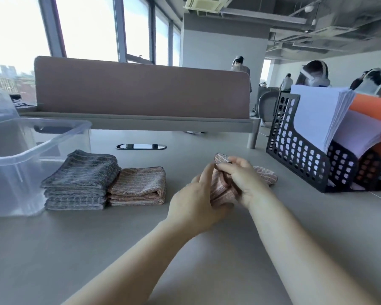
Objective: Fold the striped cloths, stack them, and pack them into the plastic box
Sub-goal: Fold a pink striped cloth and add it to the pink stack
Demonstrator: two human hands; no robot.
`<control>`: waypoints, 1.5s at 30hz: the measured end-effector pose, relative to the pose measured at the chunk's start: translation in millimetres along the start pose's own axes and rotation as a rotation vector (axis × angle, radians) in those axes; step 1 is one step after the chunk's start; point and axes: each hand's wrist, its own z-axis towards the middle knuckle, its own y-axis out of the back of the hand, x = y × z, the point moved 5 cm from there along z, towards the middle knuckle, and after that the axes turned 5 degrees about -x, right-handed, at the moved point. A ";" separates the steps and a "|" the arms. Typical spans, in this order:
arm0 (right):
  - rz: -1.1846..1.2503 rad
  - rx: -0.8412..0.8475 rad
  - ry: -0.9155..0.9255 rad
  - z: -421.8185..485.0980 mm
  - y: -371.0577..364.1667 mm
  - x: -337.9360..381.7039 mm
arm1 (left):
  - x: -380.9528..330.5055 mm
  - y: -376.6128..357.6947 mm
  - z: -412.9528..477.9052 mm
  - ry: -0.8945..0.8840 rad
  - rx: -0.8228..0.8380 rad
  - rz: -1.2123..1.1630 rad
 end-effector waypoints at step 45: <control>-0.666 0.198 0.358 26.4 -142.1 -38.0 | 153.2 106.9 9.5 0.336 -0.219 0.542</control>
